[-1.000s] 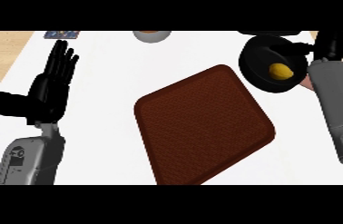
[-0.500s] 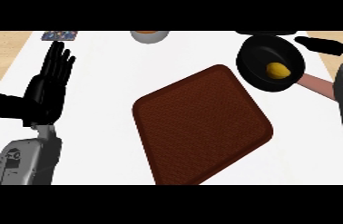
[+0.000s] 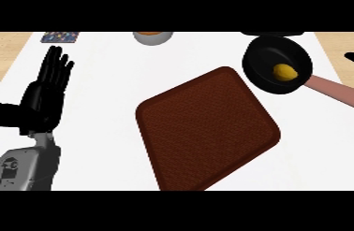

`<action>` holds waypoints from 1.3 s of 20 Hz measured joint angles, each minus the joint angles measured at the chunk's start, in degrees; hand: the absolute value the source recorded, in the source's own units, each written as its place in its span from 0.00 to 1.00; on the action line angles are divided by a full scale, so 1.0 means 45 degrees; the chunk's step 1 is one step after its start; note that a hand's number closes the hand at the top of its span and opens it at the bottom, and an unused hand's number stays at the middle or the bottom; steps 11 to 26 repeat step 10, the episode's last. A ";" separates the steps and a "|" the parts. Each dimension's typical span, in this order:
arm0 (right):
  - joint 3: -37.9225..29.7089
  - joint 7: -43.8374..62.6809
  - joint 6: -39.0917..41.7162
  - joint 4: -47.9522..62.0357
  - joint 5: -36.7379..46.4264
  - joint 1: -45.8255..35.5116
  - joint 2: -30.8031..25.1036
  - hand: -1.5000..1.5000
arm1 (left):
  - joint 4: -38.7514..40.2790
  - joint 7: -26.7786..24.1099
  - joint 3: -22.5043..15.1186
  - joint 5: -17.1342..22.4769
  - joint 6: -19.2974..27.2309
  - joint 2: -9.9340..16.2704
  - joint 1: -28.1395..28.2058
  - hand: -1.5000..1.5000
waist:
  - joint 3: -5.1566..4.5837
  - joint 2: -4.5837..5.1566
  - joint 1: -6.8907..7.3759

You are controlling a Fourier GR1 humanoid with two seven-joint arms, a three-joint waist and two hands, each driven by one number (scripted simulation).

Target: Pick the lemon from the tray and place it in the pot

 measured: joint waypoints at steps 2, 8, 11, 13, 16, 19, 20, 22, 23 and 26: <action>-0.0172 -0.0193 0.0378 -0.0033 -0.0393 0.0372 -0.0398 0.00 | -0.0006 0.0180 0.0000 -0.0037 0.0130 -0.0032 -0.0233 0.50 | -0.0003 -0.0003 -0.0017; -0.0633 -0.1220 0.1567 0.0228 -0.1515 0.1747 -0.1347 0.00 | 0.0058 0.0129 0.0006 -0.0042 0.0107 -0.0099 -0.0260 0.50 | 0.0001 0.0001 -0.0007; -0.0693 -0.1373 0.1828 0.0405 -0.1791 0.2010 -0.1762 0.00 | -0.0107 0.0105 -0.0097 -0.0157 0.0200 -0.0201 -0.0137 0.50 | 0.0001 0.0001 0.0008; -0.0693 -0.1373 0.1828 0.0405 -0.1791 0.2010 -0.1762 0.00 | -0.0107 0.0105 -0.0097 -0.0157 0.0200 -0.0201 -0.0137 0.50 | 0.0001 0.0001 0.0008; -0.0693 -0.1373 0.1828 0.0405 -0.1791 0.2010 -0.1762 0.00 | -0.0107 0.0105 -0.0097 -0.0157 0.0200 -0.0201 -0.0137 0.50 | 0.0001 0.0001 0.0008; -0.0693 -0.1373 0.1828 0.0405 -0.1791 0.2010 -0.1762 0.00 | -0.0107 0.0105 -0.0097 -0.0157 0.0200 -0.0201 -0.0137 0.50 | 0.0001 0.0001 0.0008; -0.0693 -0.1373 0.1828 0.0405 -0.1791 0.2010 -0.1762 0.00 | -0.0107 0.0105 -0.0097 -0.0157 0.0200 -0.0201 -0.0137 0.50 | 0.0001 0.0001 0.0008; -0.0693 -0.1373 0.1828 0.0405 -0.1791 0.2010 -0.1762 0.00 | -0.0107 0.0105 -0.0097 -0.0157 0.0200 -0.0201 -0.0137 0.50 | 0.0001 0.0001 0.0008; -0.0693 -0.1373 0.1828 0.0405 -0.1791 0.2010 -0.1762 0.00 | -0.0107 0.0105 -0.0097 -0.0157 0.0200 -0.0201 -0.0137 0.50 | 0.0001 0.0001 0.0008; -0.0693 -0.1373 0.1828 0.0405 -0.1791 0.2010 -0.1762 0.00 | -0.0107 0.0105 -0.0097 -0.0157 0.0200 -0.0201 -0.0137 0.50 | 0.0001 0.0001 0.0008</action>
